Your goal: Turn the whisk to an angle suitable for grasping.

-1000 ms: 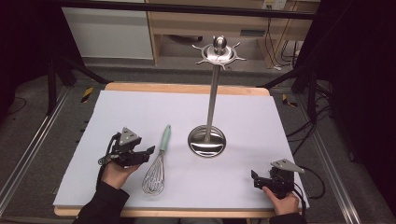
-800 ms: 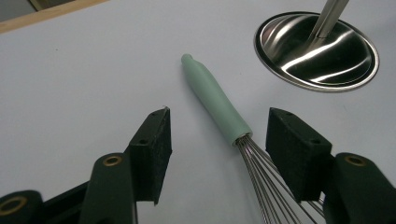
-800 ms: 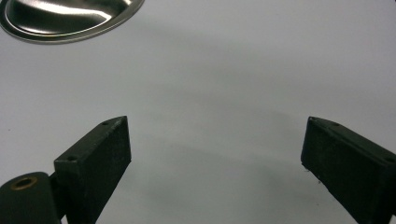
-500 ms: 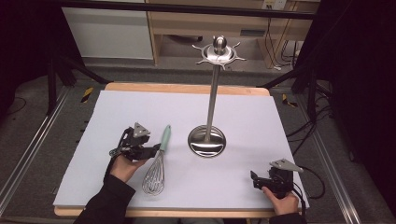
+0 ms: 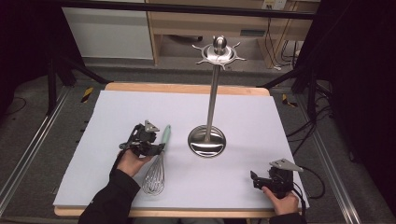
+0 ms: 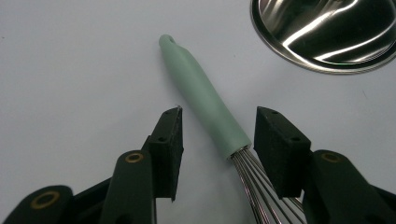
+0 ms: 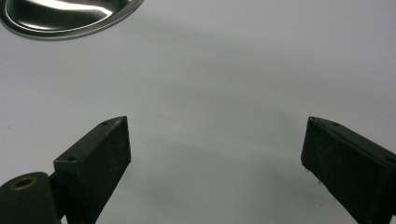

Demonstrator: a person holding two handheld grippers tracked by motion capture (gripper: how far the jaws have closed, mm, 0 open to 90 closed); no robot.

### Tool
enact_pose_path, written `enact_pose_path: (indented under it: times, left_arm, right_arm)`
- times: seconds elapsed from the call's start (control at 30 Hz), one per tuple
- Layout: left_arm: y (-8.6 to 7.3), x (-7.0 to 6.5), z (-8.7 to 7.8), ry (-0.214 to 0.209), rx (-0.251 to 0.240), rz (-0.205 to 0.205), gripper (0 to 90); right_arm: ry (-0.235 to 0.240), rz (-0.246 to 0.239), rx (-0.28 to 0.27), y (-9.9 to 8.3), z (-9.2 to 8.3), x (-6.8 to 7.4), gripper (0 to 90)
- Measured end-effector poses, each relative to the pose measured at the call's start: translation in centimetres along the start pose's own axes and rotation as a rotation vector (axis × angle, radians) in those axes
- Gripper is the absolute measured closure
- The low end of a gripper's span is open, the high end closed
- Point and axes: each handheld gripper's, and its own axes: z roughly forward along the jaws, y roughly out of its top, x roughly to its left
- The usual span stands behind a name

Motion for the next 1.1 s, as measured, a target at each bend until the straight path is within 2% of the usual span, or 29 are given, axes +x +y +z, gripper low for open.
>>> enact_pose_path:
  times: [0.27, 0.33, 0.5, 0.67, 0.73, 0.8, 0.93, 1.1]
  left_arm:
    - [0.1, 0.0, 1.9, -0.009, 0.056, -0.032, 53.3]
    - [0.1, 0.0, 2.2, -0.027, 0.064, -0.053, 54.2]
    - [0.1, 0.1, 2.9, -0.049, 0.085, -0.075, 58.2]
    - [0.1, 0.1, 3.1, -0.049, 0.091, -0.088, 58.5]
    - [0.0, 0.2, 3.1, -0.056, 0.101, -0.113, 58.3]
    - [0.0, 0.2, 3.3, -0.055, 0.107, -0.120, 57.4]
    - [-0.1, 0.0, 3.5, -0.046, 0.127, -0.119, 57.8]
    - [-0.1, 0.2, 3.4, -0.037, 0.149, -0.139, 60.8]
  right_arm:
    - [0.003, 0.001, 0.002, 0.0, 0.0, 0.0, 8.7]
    - [0.005, 0.002, 0.002, 0.0, 0.0, 0.0, 8.7]
    - [0.005, 0.001, 0.002, 0.0, 0.1, 0.0, 8.7]
    - [0.005, -0.001, 0.003, 0.0, 0.1, 0.0, 8.7]
    - [0.012, 0.002, 0.007, 0.0, 0.1, 0.0, 8.6]
    - [0.012, 0.000, 0.011, 0.0, 0.1, 0.0, 8.6]
    - [0.012, -0.002, 0.008, 0.0, 0.1, 0.0, 8.6]
    - [0.013, -0.002, 0.013, 0.0, 0.1, 0.0, 8.6]
